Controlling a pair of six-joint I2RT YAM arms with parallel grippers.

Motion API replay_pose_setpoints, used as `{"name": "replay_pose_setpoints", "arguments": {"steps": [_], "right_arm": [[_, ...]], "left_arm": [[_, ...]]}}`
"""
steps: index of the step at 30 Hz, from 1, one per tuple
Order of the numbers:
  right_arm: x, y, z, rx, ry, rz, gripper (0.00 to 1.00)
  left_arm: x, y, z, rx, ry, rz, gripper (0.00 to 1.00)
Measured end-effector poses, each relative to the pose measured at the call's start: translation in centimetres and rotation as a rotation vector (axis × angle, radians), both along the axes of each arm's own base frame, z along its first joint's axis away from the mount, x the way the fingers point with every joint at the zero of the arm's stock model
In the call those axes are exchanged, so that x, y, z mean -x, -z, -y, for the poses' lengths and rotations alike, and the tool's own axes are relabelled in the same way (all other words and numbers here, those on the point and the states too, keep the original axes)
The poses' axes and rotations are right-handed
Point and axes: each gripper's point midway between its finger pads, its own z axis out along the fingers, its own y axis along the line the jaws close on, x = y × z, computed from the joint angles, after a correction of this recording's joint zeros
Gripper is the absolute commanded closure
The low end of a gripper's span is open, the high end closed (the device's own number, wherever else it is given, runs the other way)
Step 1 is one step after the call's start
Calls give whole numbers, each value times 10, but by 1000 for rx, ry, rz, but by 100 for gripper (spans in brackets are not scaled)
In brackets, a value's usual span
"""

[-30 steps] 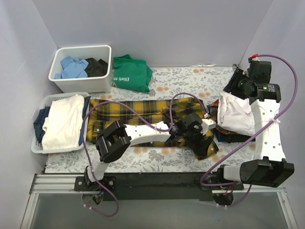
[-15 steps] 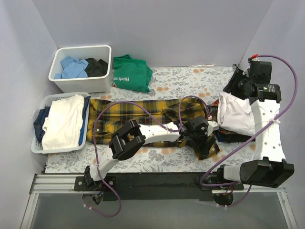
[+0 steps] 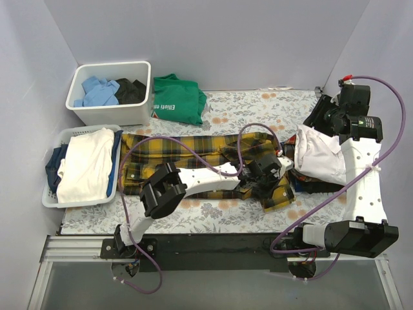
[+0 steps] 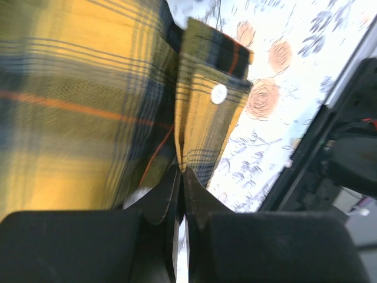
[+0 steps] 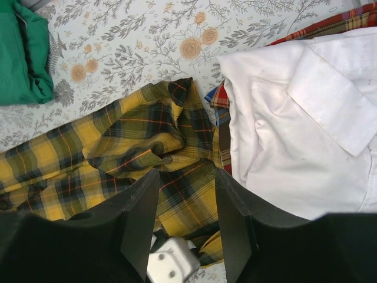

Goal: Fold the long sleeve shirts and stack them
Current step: Fold the shirt

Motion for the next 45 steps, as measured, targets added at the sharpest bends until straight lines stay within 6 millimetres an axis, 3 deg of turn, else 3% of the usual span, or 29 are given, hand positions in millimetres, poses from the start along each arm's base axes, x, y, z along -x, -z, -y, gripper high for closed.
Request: {"name": "replay_pose_setpoints", "arguments": {"steps": [9,12,16,20,24,27,30,33,41,45], "right_arm": [[0,-2,-1,-37,4,4,49],[-1,-3,-4,-60,-11,10,49],[-7,-8,-13,-96,-53,35,49],[-16,-8,-25,-143,-115,47,49],[-24,1,-33,-176,-163,39,49],[-26,16,-40,-193,-193,8,49],[-27,30,-50,-200,-226,-22,49],[-25,51,-66,-201,-279,-69,49],[-24,108,-117,-170,-422,-205,49],[-30,130,-126,-154,-439,-248,49]], "left_arm": [[-35,-130,-31,123,-190,216,100],[-52,-156,-48,117,-268,260,100],[-91,-172,-84,63,-406,298,100],[-142,-199,-142,15,-599,356,100],[-184,-244,-217,19,-808,441,100],[-199,-282,-269,47,-940,513,100],[-200,-313,-306,78,-1032,575,100],[-199,-325,-329,77,-1088,610,100],[-212,-320,-365,-8,-1185,665,100],[-223,-330,-381,-10,-1232,709,100]]}}
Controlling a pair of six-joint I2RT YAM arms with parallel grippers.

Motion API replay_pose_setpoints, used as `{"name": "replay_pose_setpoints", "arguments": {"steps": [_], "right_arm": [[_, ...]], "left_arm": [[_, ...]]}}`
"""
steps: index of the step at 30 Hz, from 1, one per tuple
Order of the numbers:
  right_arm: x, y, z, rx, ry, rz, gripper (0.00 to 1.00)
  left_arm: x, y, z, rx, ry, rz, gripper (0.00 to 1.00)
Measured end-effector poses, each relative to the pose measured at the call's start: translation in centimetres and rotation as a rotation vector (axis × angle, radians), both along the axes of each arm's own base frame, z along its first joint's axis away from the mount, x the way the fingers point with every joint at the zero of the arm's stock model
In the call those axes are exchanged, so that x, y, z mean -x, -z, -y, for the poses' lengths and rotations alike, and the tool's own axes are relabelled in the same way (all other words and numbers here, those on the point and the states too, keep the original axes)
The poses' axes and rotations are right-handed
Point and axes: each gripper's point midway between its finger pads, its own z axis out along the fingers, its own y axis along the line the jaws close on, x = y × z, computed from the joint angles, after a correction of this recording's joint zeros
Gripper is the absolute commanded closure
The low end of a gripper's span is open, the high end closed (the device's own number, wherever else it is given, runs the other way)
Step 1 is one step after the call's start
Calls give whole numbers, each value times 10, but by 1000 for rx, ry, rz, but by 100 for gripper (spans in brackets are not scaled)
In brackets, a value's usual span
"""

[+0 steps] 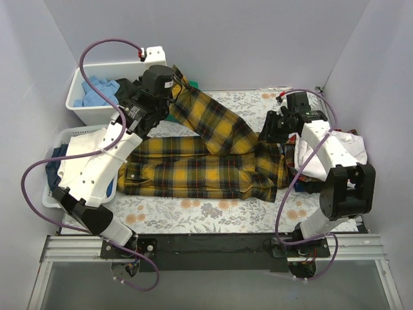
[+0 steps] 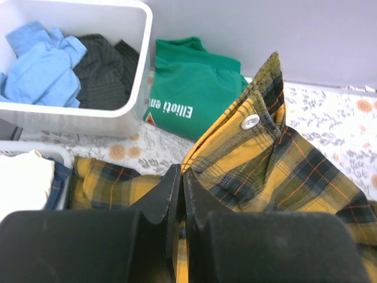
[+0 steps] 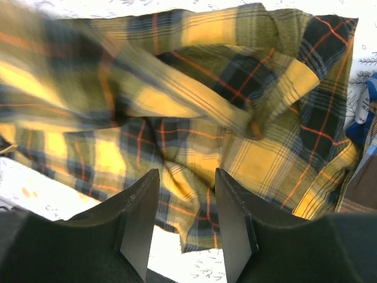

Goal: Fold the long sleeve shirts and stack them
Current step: Fold the shirt

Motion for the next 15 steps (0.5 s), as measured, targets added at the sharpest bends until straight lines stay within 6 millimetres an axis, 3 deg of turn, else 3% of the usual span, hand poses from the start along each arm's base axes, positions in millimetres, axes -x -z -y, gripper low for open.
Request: {"name": "replay_pose_setpoints", "arguments": {"steps": [7,15], "right_arm": [[-14,29,4,38,24,-40,49],[-42,30,-1,29,23,-15,49]], "left_arm": [[-14,-22,-6,-6,-4,68,98],[-28,-47,2,8,8,143,97]]}}
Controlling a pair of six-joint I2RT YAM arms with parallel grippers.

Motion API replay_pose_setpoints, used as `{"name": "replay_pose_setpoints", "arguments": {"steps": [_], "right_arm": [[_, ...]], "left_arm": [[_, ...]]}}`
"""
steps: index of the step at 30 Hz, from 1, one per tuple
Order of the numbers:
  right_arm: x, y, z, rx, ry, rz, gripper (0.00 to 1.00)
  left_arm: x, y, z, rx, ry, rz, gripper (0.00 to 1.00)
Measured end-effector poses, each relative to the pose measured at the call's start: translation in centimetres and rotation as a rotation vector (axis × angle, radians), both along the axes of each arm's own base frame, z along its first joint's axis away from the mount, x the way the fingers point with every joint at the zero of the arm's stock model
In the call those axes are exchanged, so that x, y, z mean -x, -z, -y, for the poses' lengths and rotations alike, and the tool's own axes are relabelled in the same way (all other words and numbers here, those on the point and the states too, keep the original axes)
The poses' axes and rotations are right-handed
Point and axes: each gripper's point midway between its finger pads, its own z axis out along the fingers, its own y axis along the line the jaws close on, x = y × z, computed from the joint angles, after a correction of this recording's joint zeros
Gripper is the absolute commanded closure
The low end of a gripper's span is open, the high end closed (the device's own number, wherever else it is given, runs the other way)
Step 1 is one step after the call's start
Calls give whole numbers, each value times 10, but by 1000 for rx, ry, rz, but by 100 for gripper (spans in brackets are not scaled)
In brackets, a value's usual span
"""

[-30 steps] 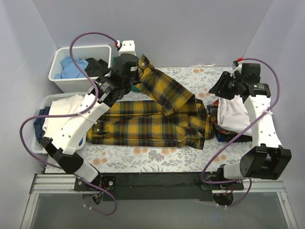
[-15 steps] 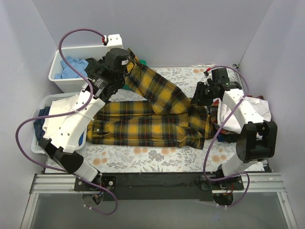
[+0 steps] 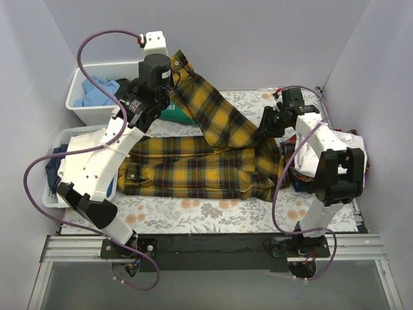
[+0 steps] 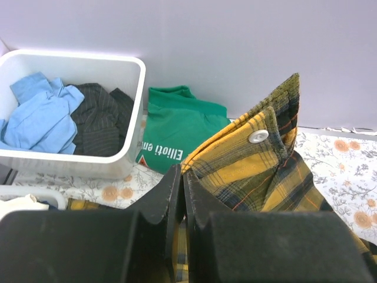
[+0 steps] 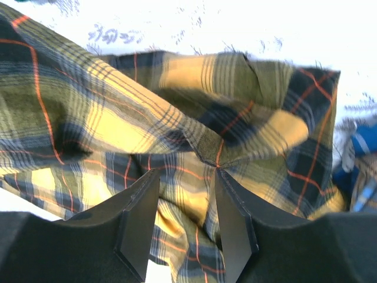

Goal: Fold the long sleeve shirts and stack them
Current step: Fold the shirt

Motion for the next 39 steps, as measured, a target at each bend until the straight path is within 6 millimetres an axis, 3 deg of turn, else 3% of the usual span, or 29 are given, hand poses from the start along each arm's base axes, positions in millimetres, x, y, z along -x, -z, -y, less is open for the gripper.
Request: {"name": "replay_pose_setpoints", "arguments": {"steps": [9,13,19,24,28,30,31,35,37,39], "right_arm": [[-19,13,-8,-16,-16,-24,49],[-49,21,-13,-22,-20,-18,50],[-85,37,-18,-21,-17,-16,50],[-87,42,-18,-12,-14,-33,51],[-86,35,-18,-8,-13,-22,51],[-85,22,-21,-13,-19,6,51],[-84,12,-22,-15,-23,25,51],[-76,-24,-37,-38,-59,95,51],[-69,-34,-49,-49,-88,117,51],[-60,-34,-62,-56,-122,112,51]], "left_arm": [[-19,-5,1,0,-12,50,92],[-24,-19,3,20,-8,107,91],[-32,-30,6,23,2,177,79],[-37,-21,10,-12,18,180,76],[-41,-9,11,-36,23,165,88],[-42,-5,10,-46,22,157,87],[-42,-4,9,-49,20,156,84],[-44,-3,4,-42,9,152,50],[-46,6,1,-31,2,130,46],[-50,30,-5,-16,-1,73,43]]}}
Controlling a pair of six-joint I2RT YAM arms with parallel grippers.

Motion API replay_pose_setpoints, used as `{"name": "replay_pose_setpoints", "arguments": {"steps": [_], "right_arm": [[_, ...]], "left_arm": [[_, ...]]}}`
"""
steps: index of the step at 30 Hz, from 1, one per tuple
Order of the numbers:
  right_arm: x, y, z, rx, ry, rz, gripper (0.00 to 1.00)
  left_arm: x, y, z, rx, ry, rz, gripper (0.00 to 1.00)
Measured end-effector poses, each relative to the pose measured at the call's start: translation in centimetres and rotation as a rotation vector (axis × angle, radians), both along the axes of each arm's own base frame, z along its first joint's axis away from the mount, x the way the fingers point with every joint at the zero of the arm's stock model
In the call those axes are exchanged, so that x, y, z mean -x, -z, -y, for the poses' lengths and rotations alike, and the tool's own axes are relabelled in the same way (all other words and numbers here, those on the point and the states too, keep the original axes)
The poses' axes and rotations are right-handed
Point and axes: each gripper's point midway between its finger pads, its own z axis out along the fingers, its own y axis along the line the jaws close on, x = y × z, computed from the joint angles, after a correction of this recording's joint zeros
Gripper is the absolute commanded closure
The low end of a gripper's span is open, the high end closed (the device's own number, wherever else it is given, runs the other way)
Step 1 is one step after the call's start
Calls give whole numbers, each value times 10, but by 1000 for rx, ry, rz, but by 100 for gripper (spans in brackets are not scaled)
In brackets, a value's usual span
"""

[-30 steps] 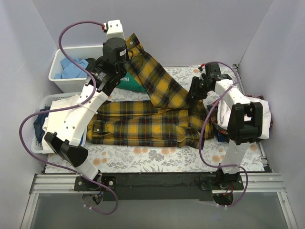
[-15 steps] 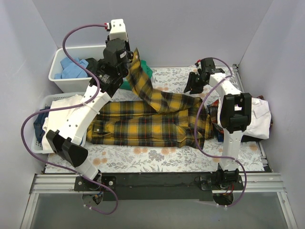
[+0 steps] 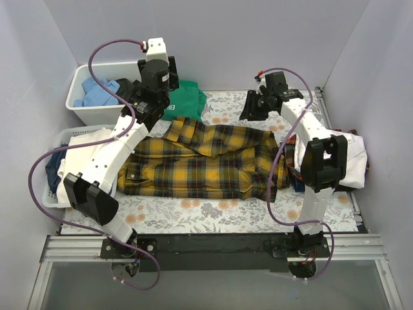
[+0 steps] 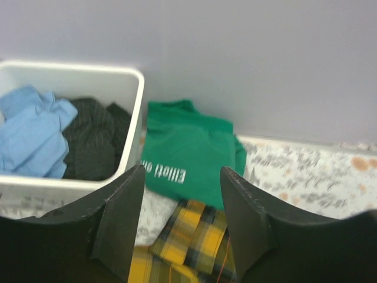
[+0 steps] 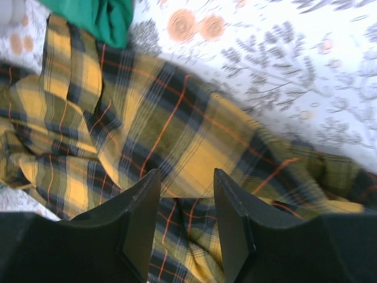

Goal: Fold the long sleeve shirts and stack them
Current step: Fold the shirt

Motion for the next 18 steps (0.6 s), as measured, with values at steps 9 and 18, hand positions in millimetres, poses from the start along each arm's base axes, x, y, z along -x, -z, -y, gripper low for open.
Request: {"name": "replay_pose_setpoints", "arguments": {"steps": [9,18], "right_arm": [[50,54,-51,34,-158,-124,51],[84,116,-33,103,-145,-287,51]], "left_arm": [[-2,181,11,10,76,-417,31],[5,257,10,62,92,-602,26]]}}
